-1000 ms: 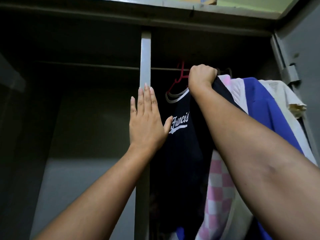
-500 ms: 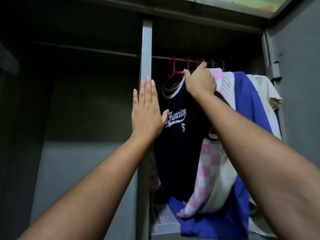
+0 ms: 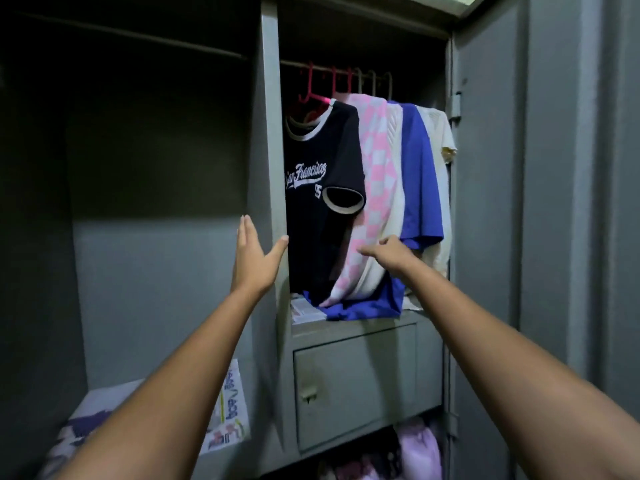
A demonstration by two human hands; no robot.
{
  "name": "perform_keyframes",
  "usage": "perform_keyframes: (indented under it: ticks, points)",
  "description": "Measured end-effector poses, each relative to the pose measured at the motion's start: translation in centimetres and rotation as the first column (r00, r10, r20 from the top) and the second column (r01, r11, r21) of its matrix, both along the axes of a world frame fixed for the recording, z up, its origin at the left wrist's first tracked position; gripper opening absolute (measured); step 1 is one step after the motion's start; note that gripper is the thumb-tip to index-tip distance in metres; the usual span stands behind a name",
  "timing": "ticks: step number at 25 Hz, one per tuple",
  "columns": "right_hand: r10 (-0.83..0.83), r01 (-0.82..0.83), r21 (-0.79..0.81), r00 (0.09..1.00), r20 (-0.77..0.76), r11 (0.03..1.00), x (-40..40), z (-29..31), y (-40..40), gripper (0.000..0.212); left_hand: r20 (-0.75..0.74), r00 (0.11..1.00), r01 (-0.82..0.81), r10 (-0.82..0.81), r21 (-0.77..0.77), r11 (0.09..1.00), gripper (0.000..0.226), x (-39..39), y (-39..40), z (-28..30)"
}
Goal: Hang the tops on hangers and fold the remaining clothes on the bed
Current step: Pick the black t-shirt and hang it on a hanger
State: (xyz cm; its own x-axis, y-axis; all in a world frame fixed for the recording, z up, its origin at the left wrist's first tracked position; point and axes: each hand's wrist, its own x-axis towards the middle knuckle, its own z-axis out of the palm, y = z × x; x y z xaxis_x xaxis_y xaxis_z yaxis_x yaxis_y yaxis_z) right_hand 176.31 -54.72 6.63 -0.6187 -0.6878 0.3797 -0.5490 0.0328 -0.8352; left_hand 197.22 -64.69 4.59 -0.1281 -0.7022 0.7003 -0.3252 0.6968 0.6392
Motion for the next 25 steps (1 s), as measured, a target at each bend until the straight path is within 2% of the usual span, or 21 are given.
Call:
perform_keyframes:
  ticks: [2, 4, 6, 11, 14, 15, 18, 22, 25]
  points:
    - [0.067, -0.082, 0.109, 0.989, 0.132, 0.991, 0.2, -3.4, 3.8, 0.047, -0.042, 0.997, 0.067, -0.063, 0.103, 0.992, 0.085, 0.6, 1.9, -1.7]
    - [0.071, -0.103, 0.152, 0.977, 0.202, 0.983, 0.2, -6.0, 7.3, 0.070, -0.054, 0.995, 0.095, -0.086, 0.186, 0.978, 0.087, 0.7, 3.4, -2.6]
    - [0.057, -0.089, 0.124, 0.969, 0.240, 0.988, 0.0, -7.6, 10.5, 0.092, -0.072, 0.989, 0.140, -0.125, 0.256, 0.956, 0.087, 0.3, 4.9, -2.7]
    - [-0.022, -0.006, 0.095, 0.955, 0.296, 0.995, -0.3, -8.4, 19.6, 0.097, -0.192, 0.932, 0.356, -0.308, 0.309, 0.882, 0.084, -2.3, 10.8, -2.9]
    - [-0.082, 0.065, 0.064, 0.949, 0.304, 0.996, 0.1, -9.5, 27.0, 0.091, -0.223, 0.845, 0.534, -0.486, 0.366, 0.762, 0.082, -4.7, 17.2, -4.3]
    - [-0.111, 0.095, 0.067, 0.945, 0.307, 0.993, 0.3, -10.1, 29.8, 0.091, -0.216, 0.816, 0.576, -0.535, 0.373, 0.728, 0.075, -5.4, 19.9, -5.1]
    - [-0.253, 0.227, 0.118, 0.916, 0.310, 0.967, 1.4, -11.7, 38.8, 0.104, -0.221, 0.709, 0.685, -0.670, 0.441, 0.580, 0.063, -7.6, 28.4, -8.2]
    - [-0.447, 0.435, 0.117, 0.826, 0.342, 0.893, 2.7, -13.4, 51.5, 0.076, -0.229, 0.562, 0.764, -0.795, 0.512, 0.393, 0.065, -10.3, 40.1, -10.5]
    - [-0.585, 0.567, 0.155, 0.746, 0.318, 0.809, 4.0, -13.5, 61.0, 0.077, -0.228, 0.413, 0.823, -0.882, 0.508, 0.254, 0.063, -12.2, 48.2, -10.7]
